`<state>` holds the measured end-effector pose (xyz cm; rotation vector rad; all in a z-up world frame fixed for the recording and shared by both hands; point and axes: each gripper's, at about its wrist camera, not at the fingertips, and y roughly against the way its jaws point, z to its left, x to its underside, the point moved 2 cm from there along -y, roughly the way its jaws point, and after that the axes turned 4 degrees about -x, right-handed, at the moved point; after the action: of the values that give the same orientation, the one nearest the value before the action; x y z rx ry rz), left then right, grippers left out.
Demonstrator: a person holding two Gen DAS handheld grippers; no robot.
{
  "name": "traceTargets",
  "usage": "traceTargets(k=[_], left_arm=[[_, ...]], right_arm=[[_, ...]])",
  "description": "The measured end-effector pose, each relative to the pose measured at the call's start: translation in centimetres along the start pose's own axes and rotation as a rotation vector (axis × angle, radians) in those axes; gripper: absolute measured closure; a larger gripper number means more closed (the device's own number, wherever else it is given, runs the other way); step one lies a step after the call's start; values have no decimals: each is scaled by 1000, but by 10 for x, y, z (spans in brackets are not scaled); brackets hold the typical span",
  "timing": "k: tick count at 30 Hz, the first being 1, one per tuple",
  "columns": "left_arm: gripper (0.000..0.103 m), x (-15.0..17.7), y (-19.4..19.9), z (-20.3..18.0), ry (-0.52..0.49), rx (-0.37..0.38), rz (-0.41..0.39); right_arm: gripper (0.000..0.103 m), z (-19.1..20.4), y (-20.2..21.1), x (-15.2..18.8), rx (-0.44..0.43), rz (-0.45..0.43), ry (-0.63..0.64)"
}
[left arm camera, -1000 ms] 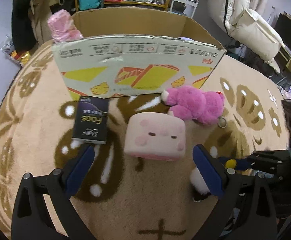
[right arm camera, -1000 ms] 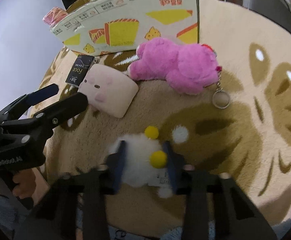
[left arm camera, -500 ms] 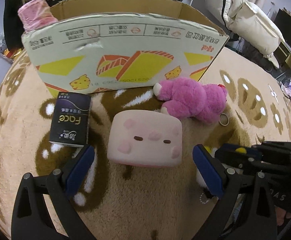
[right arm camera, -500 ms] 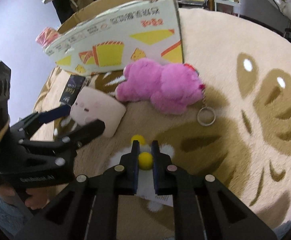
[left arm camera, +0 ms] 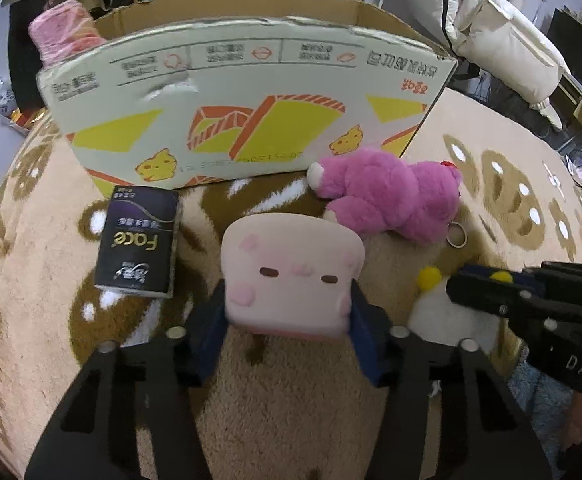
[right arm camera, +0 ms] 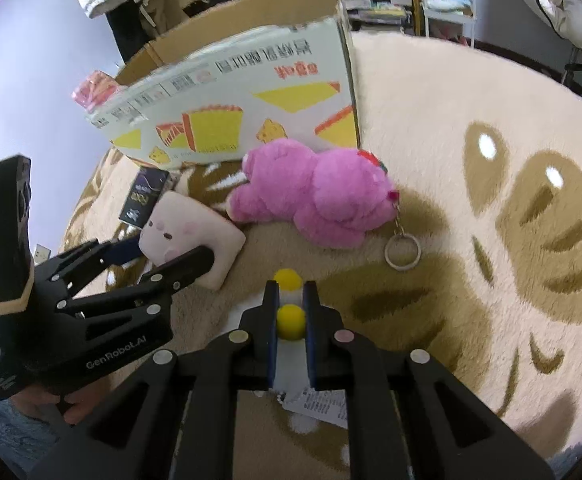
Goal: Organize soft objects
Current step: 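Lift both held items and carry them over the cardboard box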
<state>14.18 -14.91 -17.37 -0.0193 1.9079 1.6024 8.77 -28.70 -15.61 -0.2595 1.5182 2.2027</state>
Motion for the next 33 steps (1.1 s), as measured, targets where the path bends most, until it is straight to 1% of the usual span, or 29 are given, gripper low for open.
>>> traceTargets(k=[3, 5, 7, 11, 13, 17, 21, 24, 26, 29, 31, 33], left_arm=[[57, 3, 7, 3, -7, -34, -2], [57, 6, 14, 3, -26, -73, -16], [57, 7, 21, 6, -24, -86, -28], [57, 9, 40, 15, 25, -104, -47], [57, 10, 50, 18, 51, -115, -47], [57, 18, 80, 26, 108, -142, -81], [57, 20, 106, 29, 125, -182, -112], [56, 15, 124, 28, 114, -217, -153], [56, 10, 136, 30, 127, -229, -187], [56, 2, 146, 32, 134, -236, -207], [56, -6, 152, 33, 120, -257, -227], [56, -13, 160, 34, 113, -257, -245]], right_arm=[[91, 7, 12, -2, 10, -55, 40], [91, 9, 17, -1, 14, -72, 40], [91, 10, 21, 0, 10, -85, 40], [91, 15, 31, 0, 14, -125, 60], [91, 23, 37, 1, 37, -156, 93], [91, 34, 48, 0, 41, -196, 127], [91, 42, 62, -4, 26, -237, 139], [91, 46, 78, -11, 26, -274, 140], [91, 49, 87, -15, 25, -294, 145], [91, 55, 101, -24, 22, -327, 159], [91, 59, 111, -33, 27, -348, 172], [91, 62, 121, -43, 27, -368, 185]])
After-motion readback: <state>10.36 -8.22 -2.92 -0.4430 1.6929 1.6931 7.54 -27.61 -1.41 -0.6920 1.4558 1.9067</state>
